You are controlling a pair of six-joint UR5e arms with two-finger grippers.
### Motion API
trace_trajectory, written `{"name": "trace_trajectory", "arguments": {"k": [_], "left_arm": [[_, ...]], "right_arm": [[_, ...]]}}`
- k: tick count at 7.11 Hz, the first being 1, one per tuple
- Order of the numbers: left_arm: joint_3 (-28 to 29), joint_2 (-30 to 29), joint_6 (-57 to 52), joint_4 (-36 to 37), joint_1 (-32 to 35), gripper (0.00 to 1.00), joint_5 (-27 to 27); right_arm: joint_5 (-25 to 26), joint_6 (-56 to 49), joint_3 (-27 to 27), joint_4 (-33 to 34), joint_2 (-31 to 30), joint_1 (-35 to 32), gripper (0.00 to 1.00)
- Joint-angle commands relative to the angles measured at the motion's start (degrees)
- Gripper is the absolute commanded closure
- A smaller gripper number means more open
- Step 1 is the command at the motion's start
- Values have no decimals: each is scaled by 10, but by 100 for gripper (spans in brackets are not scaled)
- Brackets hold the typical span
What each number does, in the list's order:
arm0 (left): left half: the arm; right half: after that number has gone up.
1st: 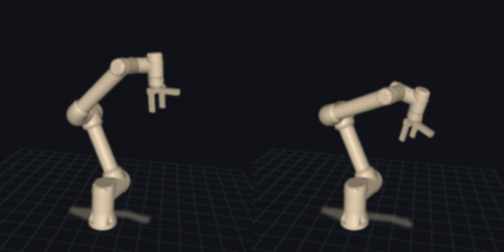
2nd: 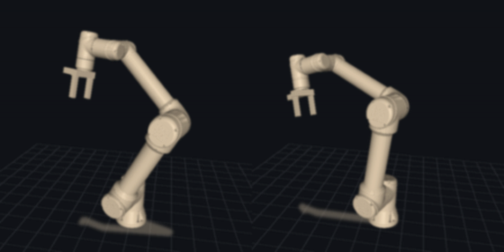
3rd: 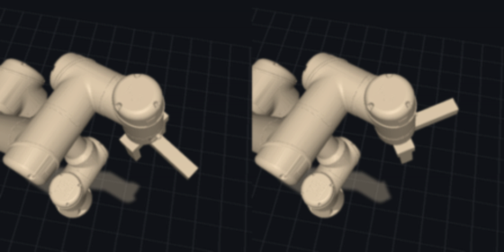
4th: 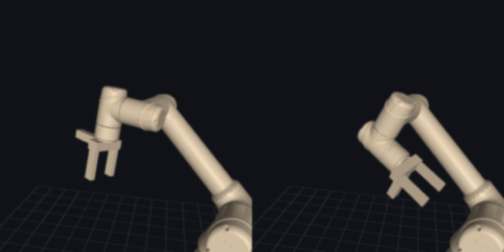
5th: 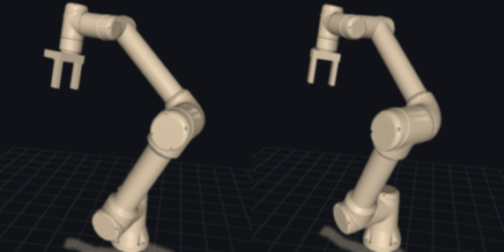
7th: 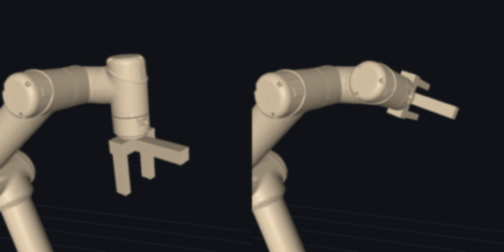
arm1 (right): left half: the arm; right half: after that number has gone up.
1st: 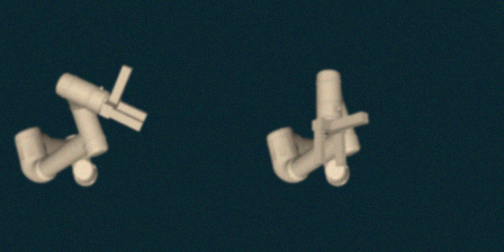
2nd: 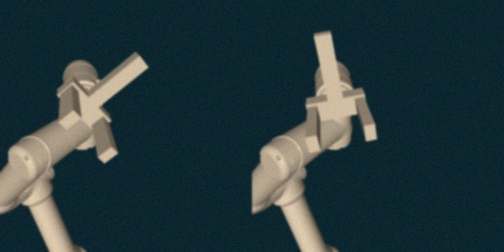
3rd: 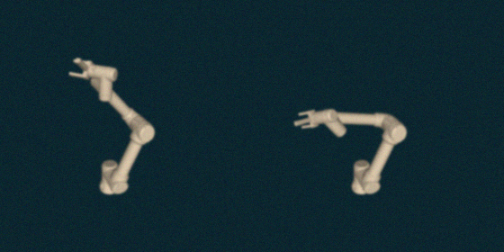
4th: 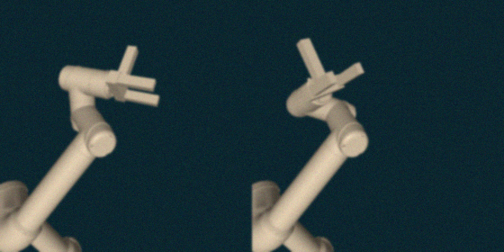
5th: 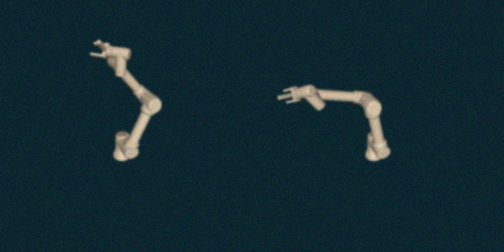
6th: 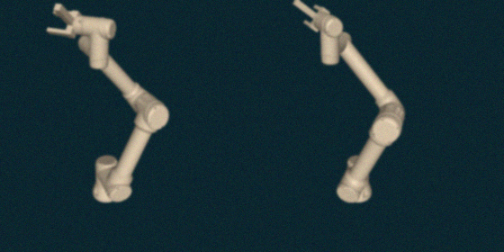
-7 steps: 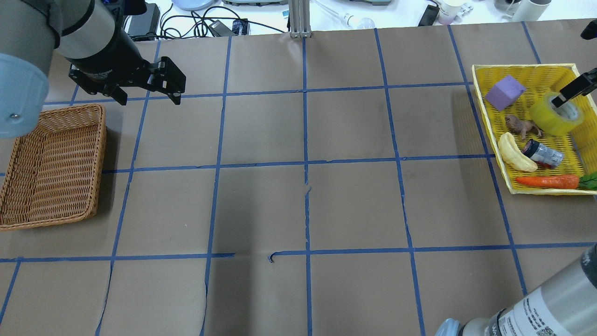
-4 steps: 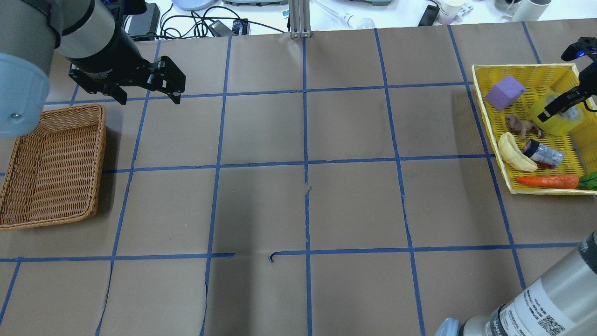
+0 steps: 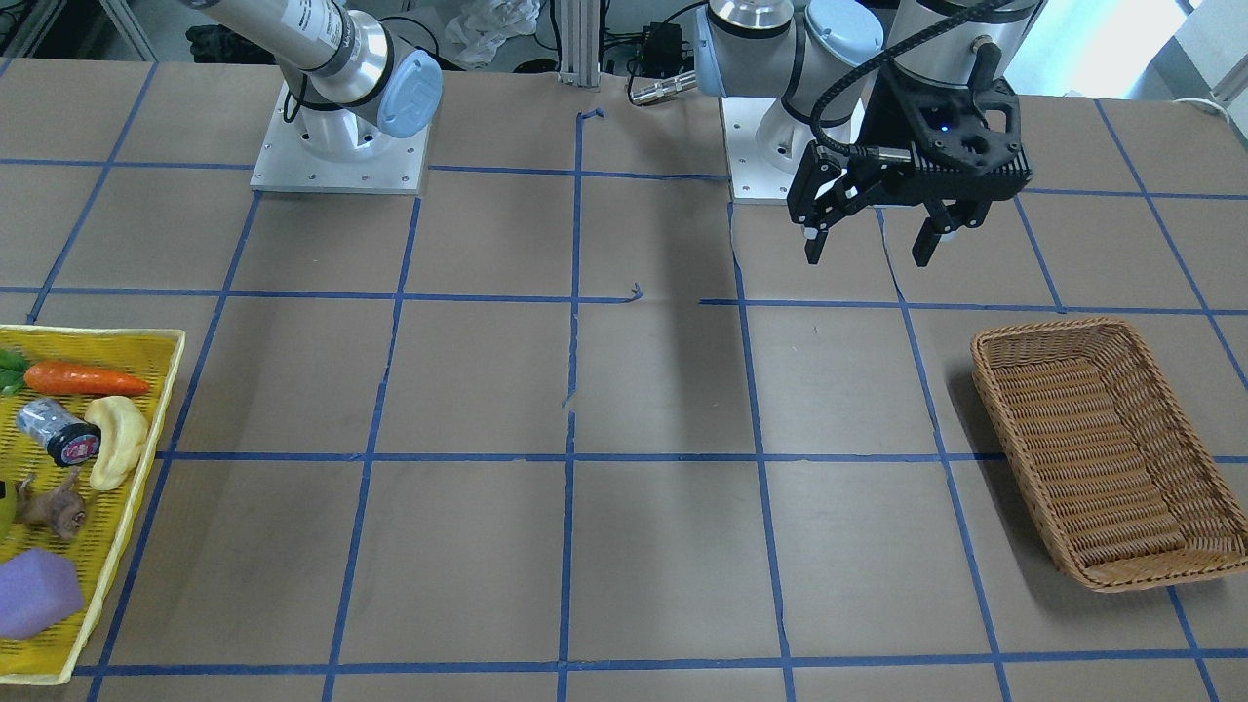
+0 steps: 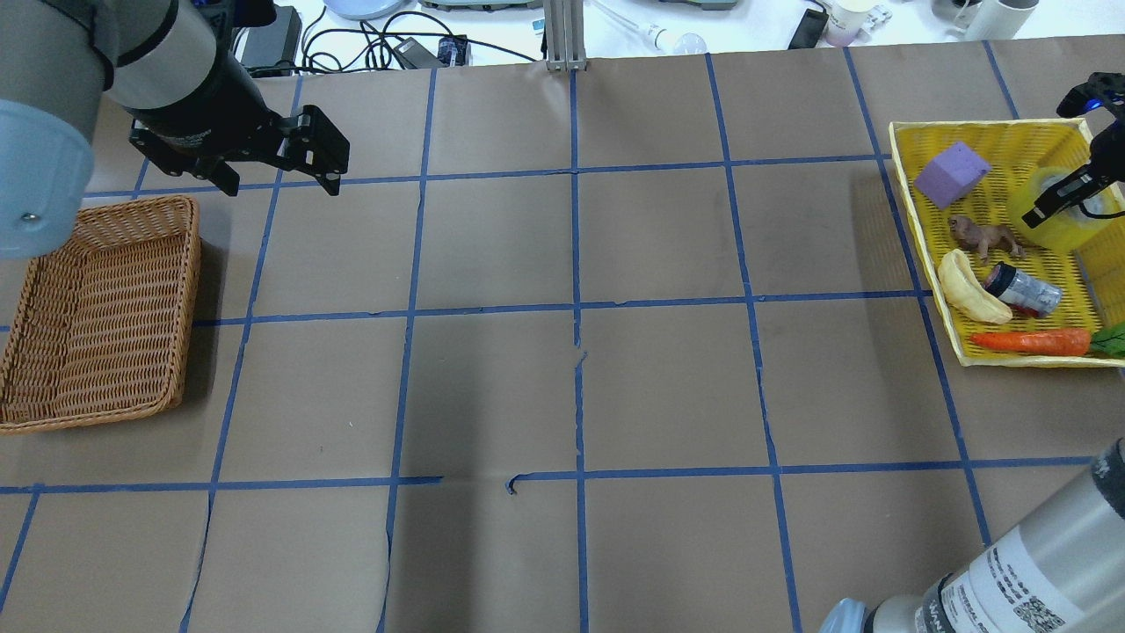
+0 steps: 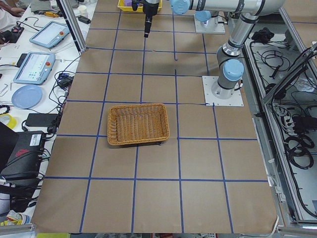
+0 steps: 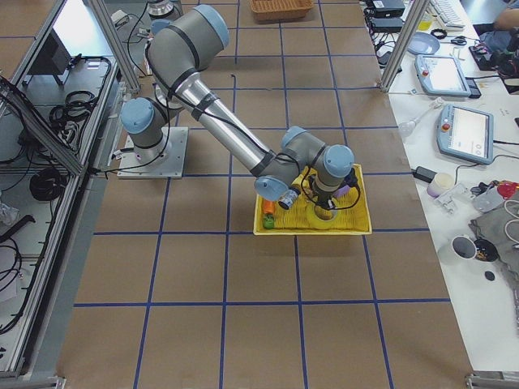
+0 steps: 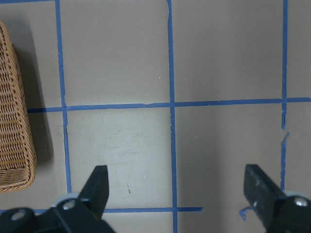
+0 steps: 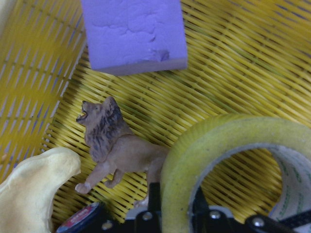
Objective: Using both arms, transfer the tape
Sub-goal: 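Grasp the yellow tape roll with the right gripper and lift it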
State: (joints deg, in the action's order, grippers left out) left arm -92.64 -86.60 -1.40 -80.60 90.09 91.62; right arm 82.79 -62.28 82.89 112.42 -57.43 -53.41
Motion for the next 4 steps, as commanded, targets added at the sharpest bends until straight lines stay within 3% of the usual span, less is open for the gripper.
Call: {"name": "trace_trajectory", "arguments": {"k": [1, 3, 4], "left_arm": [[0, 1, 0, -1, 0, 0, -1], [0, 1, 0, 0, -2, 0, 0], [-1, 3, 0, -1, 0, 0, 0]], "right_arm": [[31, 31, -9, 0, -31, -27, 100], [46, 173, -5, -14, -72, -118, 100], [44, 296, -4, -45, -83, -174, 100]]}}
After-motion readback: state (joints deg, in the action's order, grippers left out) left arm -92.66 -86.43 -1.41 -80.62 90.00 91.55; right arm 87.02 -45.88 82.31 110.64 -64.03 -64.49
